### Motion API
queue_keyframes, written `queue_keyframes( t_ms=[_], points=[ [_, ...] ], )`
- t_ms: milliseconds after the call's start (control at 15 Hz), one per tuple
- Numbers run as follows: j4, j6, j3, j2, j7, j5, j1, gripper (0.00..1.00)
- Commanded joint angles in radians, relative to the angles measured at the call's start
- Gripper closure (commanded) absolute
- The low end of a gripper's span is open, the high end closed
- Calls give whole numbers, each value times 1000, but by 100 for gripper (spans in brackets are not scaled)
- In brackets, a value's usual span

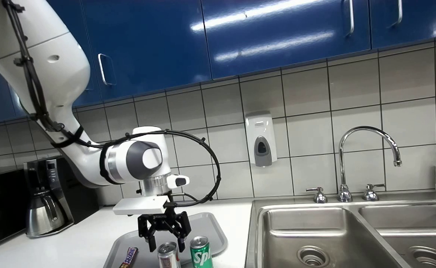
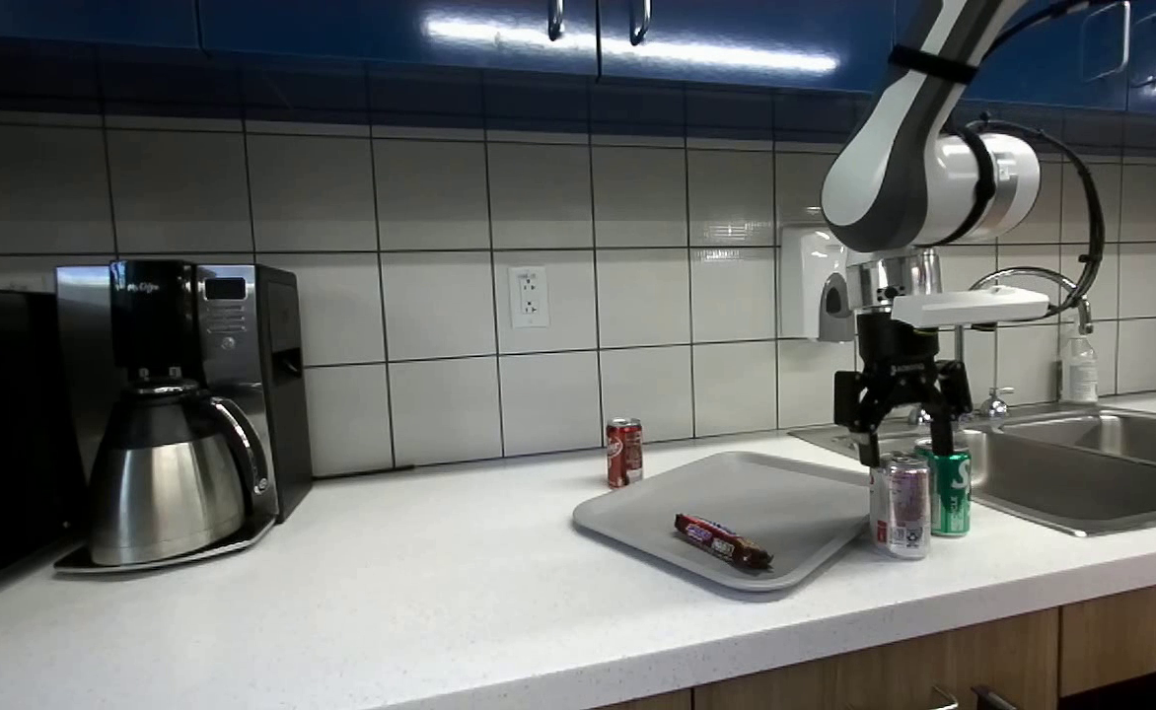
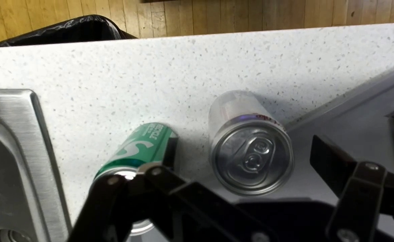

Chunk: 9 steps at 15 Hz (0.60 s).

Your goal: Put the cans on the grey tray.

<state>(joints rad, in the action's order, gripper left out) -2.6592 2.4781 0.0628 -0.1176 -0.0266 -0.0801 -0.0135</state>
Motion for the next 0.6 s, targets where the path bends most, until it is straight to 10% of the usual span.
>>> queue_keyframes(
  t_ms=[0, 533],
  points=[
    [11, 14, -12, 28, -15, -17, -10, 0],
    [14, 42, -18, 62, -5, -30, -7, 0]
  ],
)
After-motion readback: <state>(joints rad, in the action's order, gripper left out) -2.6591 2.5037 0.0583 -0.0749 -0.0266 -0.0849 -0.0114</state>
